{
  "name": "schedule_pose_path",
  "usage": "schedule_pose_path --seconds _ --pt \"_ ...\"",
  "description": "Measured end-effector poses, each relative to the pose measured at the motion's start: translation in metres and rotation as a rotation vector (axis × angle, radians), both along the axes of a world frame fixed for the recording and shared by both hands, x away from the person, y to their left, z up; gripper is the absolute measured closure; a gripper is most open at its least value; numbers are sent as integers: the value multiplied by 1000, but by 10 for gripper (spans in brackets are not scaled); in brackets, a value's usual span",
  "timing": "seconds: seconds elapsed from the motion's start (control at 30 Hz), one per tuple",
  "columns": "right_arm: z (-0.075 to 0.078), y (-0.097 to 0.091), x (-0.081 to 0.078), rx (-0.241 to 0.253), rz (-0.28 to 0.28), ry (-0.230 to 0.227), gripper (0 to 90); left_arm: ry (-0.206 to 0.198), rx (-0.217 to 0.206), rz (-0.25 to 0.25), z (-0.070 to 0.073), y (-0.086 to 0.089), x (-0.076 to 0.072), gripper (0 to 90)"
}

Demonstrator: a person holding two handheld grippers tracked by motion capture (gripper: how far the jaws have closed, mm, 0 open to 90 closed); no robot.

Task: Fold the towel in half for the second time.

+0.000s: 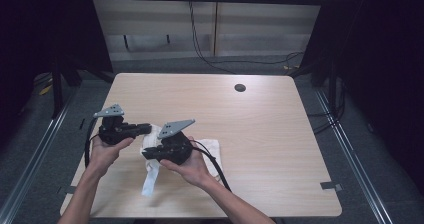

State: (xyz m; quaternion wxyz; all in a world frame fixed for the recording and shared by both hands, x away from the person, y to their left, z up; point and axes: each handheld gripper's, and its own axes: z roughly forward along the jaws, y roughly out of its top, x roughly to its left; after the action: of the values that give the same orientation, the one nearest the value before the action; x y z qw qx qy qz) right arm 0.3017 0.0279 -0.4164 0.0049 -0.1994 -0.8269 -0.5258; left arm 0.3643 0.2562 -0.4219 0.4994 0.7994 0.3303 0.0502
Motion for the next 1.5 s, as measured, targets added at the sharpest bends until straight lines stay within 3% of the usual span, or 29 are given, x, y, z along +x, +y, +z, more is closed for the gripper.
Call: schedule_pose_path --seconds 0.13,0.27,0.4,0.6,0.87,1.27,1.5 --pt "8 8 0 2 1 -24 858 6 8 2 1 4 1 840" --pt "-2 7 2 -6 -4 -10 858 8 43 3 -6 -4 3 840" --pt "-7 3 1 -9 -9 -4 858 10 50 -8 -9 -12 3 840" --pt "-12 -14 -3 17 -45 9 858 5 71 -42 -8 -29 9 840" --pt "-13 -38 1 6 -80 12 858 25 84 -69 -16 -54 16 840" --pt "-18 -57 -13 -3 -104 15 858 26 136 -98 -14 -68 8 839" --pt "-14 -70 -20 -30 -132 -5 857 24 157 -121 -17 -90 6 839"
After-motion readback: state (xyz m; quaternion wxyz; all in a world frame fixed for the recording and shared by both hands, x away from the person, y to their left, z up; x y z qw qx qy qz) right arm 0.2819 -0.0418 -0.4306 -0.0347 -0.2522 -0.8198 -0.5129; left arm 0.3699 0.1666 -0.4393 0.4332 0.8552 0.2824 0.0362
